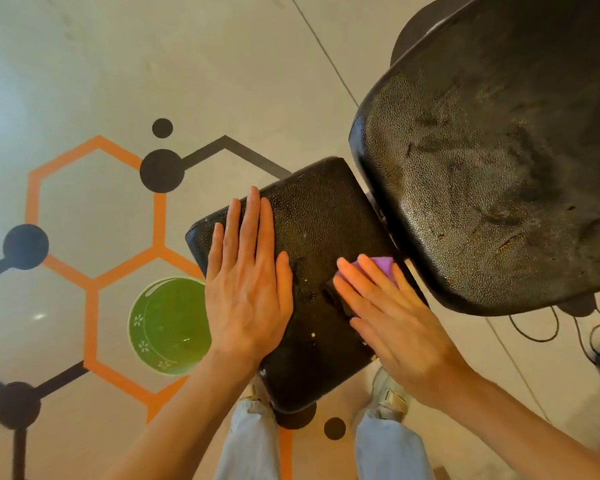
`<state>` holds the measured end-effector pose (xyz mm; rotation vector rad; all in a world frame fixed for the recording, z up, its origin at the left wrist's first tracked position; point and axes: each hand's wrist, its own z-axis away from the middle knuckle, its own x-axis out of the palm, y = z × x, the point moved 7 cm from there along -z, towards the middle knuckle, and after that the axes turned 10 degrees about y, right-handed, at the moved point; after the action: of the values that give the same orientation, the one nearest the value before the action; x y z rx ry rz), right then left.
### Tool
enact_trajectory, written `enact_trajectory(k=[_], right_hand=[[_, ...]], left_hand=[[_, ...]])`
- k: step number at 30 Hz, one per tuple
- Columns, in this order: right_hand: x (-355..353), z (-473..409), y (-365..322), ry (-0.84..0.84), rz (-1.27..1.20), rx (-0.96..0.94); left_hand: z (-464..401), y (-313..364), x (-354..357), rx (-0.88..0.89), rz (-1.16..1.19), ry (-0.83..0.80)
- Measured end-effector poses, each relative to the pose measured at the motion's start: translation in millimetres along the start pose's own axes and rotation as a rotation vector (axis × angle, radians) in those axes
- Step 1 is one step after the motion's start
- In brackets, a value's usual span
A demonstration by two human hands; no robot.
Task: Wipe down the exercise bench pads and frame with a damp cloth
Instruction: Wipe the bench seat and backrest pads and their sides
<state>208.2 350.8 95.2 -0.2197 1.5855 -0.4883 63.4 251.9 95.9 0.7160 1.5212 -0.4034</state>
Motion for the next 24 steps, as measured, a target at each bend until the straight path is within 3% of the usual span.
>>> enact_trajectory(k=[5, 12, 18, 24], right_hand=[[4.1, -126.3, -4.5, 0.169, 0.007, 0.038], [9.9, 10.0, -17.1, -0.015, 0.079, 0.002], [6.4, -123.1, -3.7, 0.18, 0.018, 0.107], [15.1, 18.0, -38.9, 0.069, 0.054, 0.088]], left_hand=[[0.2, 1.0, -1.9, 0.007, -0.004, 0.014], [0.8, 0.4, -0.8, 0.005, 0.009, -0.003], [2.0, 0.3, 0.2, 0.009, 0.006, 0.011], [2.1, -0.5, 1.0, -0.003, 0.027, 0.006]])
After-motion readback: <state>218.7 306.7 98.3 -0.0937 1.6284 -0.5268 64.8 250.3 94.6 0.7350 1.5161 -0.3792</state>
